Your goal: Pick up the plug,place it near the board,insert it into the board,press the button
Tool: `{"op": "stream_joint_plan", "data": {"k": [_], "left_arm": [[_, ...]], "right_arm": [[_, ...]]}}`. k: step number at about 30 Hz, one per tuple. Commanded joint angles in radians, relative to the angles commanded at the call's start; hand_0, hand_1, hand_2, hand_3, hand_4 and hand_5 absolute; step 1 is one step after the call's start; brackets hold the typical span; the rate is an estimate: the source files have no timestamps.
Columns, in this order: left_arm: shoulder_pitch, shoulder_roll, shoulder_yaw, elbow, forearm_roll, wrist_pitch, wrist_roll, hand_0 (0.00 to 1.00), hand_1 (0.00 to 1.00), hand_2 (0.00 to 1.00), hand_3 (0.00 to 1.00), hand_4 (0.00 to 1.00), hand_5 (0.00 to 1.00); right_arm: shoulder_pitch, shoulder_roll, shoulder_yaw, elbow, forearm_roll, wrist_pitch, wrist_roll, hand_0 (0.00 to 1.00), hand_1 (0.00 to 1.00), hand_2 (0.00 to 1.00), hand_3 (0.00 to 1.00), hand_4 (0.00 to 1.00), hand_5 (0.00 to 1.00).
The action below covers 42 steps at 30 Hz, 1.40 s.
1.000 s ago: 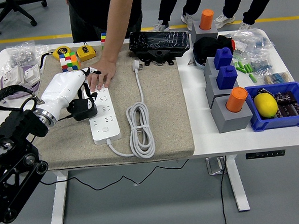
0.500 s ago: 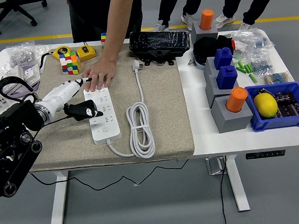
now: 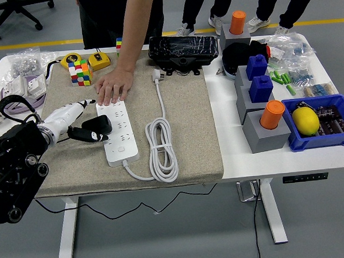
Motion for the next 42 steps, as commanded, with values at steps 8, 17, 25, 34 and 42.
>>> {"op": "stream_joint_plan", "data": {"k": [8,17,25,34,42], "left_arm": [[0.0,0.0,0.008,0.008,0.009,0.023,-0.006,0.796,0.814,0.827,0.871,0.998,0.4],[0.004,-0.003,0.022,0.009,0.035,0.061,-0.008,0.592,0.671,0.69,0.718,0.998,0.267],[0.005,-0.005,0.031,0.014,0.065,0.12,-0.022,0.551,0.648,0.638,0.627,0.998,0.179],[0.0,-0.008,0.034,0.019,0.067,0.149,-0.034,0.434,0.568,0.566,0.549,0.88,0.07],[-0.003,-0.01,0.037,0.021,0.066,0.134,-0.034,0.419,0.559,0.56,0.547,0.866,0.059]], "right_arm": [[-0.002,0.001,0.0,0.0,-0.002,0.0,0.0,0.834,0.729,0.717,0.762,0.998,0.998],[-0.004,0.0,-0.001,0.0,-0.002,0.0,-0.001,0.833,0.729,0.717,0.762,0.998,0.998],[-0.005,-0.001,-0.002,0.0,-0.002,0.0,-0.001,0.834,0.729,0.717,0.762,0.998,0.998],[-0.002,-0.002,-0.004,0.0,-0.001,0.0,-0.002,0.834,0.728,0.717,0.763,0.998,0.998],[0.001,-0.003,-0.004,0.0,0.0,-0.001,-0.002,0.834,0.728,0.717,0.763,0.998,0.998]]}}
